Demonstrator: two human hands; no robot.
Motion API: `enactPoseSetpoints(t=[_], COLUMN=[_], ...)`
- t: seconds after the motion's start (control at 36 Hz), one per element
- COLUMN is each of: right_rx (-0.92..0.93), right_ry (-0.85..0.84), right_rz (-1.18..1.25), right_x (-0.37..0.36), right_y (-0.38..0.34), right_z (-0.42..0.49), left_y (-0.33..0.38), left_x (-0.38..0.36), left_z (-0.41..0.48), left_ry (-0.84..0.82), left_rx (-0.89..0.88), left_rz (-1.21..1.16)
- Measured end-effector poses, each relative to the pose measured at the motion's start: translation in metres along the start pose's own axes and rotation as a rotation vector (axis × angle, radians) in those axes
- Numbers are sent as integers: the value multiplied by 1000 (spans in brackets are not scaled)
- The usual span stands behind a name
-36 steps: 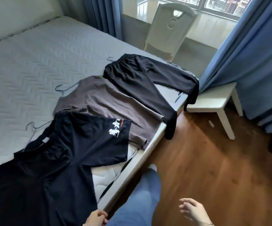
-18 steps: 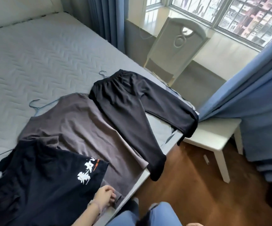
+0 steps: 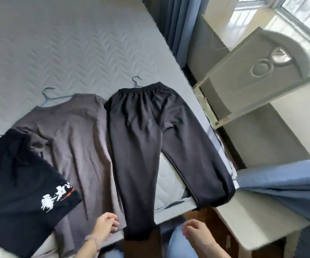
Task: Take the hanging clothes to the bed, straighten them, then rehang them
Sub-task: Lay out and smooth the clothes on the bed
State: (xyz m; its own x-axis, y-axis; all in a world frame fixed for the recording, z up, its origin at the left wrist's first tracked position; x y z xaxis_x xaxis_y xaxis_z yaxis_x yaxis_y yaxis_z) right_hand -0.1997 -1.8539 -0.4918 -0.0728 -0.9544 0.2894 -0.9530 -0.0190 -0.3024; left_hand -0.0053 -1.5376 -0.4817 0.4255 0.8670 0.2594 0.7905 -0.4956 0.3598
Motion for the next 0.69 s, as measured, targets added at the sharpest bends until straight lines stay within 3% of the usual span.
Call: enactPoseSetpoints(t=[0.03,0.14,0.33,0.47,0.69], right_rx=[125,181,249,256,250], right_ry=[-8,-8,-82,-163,-446], right_rz=[19,-97,-145,-168,-124], right_x=[3,57,64,12,-130], right_y=[-32,-67,-128,-162,-168], right_z=[15,55,109,128,103], left_y=[-2,-9,5,0,-55], left_x=[-8,-48,-67,-33,47], left_z=[-1,-13,-9,15,54], left_ry=[30,65,136,289,545], left_rx=[31,116,82,32,41], left_rz=[-28,-107,-171,-233,-217])
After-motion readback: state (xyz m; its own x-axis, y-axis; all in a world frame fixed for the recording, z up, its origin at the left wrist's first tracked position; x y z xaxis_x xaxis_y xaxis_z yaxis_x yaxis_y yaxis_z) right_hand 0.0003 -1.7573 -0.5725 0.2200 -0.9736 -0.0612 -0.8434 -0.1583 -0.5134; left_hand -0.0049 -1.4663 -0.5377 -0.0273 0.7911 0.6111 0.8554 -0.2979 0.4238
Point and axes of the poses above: each hand's wrist, its own z-axis towards the middle knuckle, its own x-axis out of the back of the hand, y = z × x, the point moved 10 cm from there along z, towards the middle knuckle, and after that the axes turned 5 degrees about x, right-handed, at the moved point
